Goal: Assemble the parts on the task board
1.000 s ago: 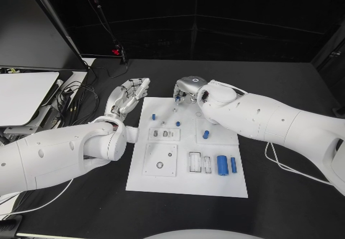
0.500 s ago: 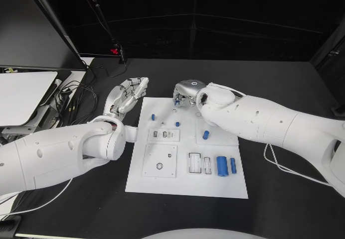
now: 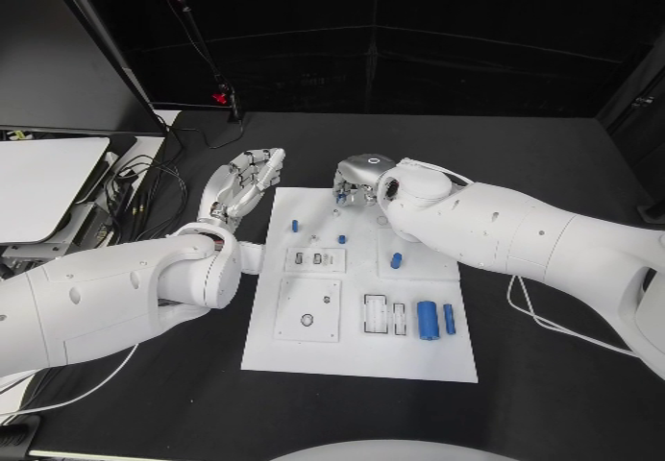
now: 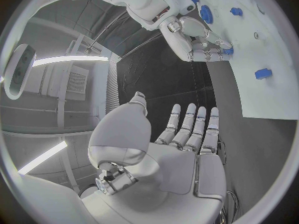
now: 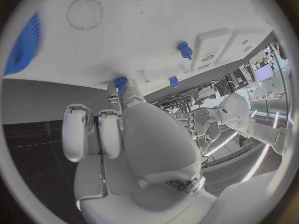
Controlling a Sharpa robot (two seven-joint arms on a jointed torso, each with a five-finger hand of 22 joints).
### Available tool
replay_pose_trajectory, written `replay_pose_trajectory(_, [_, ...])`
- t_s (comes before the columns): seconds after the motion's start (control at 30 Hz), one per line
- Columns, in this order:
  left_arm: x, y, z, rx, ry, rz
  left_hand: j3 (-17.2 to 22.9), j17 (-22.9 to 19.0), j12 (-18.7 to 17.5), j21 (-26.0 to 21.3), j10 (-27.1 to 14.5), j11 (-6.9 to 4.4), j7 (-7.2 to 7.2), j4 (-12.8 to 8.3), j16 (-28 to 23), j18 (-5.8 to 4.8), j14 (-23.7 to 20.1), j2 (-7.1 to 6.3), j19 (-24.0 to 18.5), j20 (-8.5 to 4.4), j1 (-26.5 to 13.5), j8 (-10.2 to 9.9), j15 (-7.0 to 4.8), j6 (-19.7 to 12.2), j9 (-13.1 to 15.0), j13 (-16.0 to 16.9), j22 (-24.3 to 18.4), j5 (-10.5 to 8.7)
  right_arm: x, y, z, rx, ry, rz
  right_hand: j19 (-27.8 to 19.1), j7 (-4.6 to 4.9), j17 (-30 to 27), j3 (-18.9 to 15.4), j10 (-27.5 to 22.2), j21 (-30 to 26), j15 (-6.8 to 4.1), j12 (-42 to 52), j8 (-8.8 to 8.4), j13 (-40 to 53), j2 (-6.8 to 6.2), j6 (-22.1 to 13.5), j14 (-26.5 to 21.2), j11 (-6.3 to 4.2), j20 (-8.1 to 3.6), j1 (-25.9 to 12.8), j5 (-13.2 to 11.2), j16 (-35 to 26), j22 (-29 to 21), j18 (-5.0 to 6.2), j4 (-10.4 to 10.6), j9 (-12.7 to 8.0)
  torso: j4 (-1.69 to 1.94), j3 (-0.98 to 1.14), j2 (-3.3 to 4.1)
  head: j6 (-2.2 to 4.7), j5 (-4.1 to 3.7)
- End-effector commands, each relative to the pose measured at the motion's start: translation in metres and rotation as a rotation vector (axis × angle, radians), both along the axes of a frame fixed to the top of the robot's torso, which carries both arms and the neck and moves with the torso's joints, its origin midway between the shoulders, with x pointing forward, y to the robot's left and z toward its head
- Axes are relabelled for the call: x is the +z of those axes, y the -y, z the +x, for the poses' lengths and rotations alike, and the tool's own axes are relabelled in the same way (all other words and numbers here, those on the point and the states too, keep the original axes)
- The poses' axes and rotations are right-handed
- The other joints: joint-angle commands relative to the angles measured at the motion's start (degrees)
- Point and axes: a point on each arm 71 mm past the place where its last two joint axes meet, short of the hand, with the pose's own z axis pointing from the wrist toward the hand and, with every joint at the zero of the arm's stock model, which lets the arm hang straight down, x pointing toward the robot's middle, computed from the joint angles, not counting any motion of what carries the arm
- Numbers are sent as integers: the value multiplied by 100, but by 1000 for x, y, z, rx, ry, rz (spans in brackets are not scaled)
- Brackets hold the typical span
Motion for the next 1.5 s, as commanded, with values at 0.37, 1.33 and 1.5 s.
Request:
replay_pose_trajectory(0.37, [21,3,-8,-46,302,-35,-40,1,23,32,19,4,864,-2,31,30,17,57,-24,3,29,22,2,14,-8,0,1,28,6,5,-2,1,75,68,-312,-217,-742,-126,-1128,-312,192,38,-219,28,-496,-1004,72,224,194,-608,8,-261,-493,54,14,-1,-7,-1,-3,19,-12])
replay_pose_trajectory(1.33, [19,0,-4,-39,301,-28,-51,2,29,38,23,4,863,-3,34,30,20,64,-23,4,46,26,2,15,-12,1,3,38,46,148,-43,-25,-27,726,-1375,34,-2421,36,-294,-1305,-30,1734,-157,653,-561,-1133,-640,-95,20,-1567,83,-1029,-1891,340,-30,27,-45,-16,-30,212,-394])
replay_pose_trajectory(1.5, [19,0,-4,-40,301,-29,-51,2,29,38,23,4,863,-3,34,30,20,64,-23,4,46,26,2,15,-12,1,3,38,40,155,-40,-48,-40,642,-2261,-279,-2098,-182,-2200,-1854,-105,5942,-34,3868,-683,-1288,-1177,-225,-148,-1619,117,-756,-2375,455,-197,82,-43,-18,-25,229,-437])
